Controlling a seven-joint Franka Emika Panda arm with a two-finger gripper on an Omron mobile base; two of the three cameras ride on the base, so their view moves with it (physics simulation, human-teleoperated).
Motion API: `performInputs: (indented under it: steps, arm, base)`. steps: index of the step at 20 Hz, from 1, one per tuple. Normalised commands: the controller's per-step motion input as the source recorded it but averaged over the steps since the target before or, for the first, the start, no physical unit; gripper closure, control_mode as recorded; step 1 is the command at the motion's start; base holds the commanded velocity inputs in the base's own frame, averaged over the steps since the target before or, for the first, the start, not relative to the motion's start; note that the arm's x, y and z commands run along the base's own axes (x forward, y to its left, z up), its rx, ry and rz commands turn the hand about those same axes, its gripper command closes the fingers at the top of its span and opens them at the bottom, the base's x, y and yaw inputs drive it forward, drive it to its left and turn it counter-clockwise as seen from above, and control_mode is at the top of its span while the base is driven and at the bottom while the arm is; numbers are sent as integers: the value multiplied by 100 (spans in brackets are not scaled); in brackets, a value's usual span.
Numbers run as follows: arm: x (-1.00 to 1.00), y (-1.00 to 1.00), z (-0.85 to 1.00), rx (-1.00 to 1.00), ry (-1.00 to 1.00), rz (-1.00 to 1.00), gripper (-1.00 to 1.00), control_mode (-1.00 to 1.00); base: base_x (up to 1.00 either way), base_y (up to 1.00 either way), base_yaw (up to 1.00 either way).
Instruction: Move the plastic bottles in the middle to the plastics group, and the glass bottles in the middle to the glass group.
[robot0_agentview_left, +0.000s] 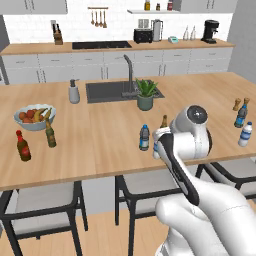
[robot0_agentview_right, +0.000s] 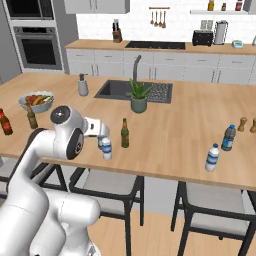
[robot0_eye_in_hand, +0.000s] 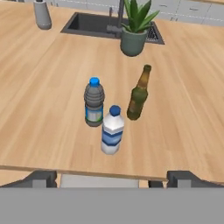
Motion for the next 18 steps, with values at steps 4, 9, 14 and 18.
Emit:
performInputs:
  steps: [4,9,14,18]
  arm:
    - [7,0,-33,0,5,0,-100,-100]
    - [16,0,-20,0,3,0,-100,-100]
    - [17,0,-16,0,0,0,-100,-100]
    - [6,0,-1,0,0,0,-100,-100]
  base:
    - [0,0,0]
    - [0,0,0]
    - [0,0,0]
    - [0,0,0]
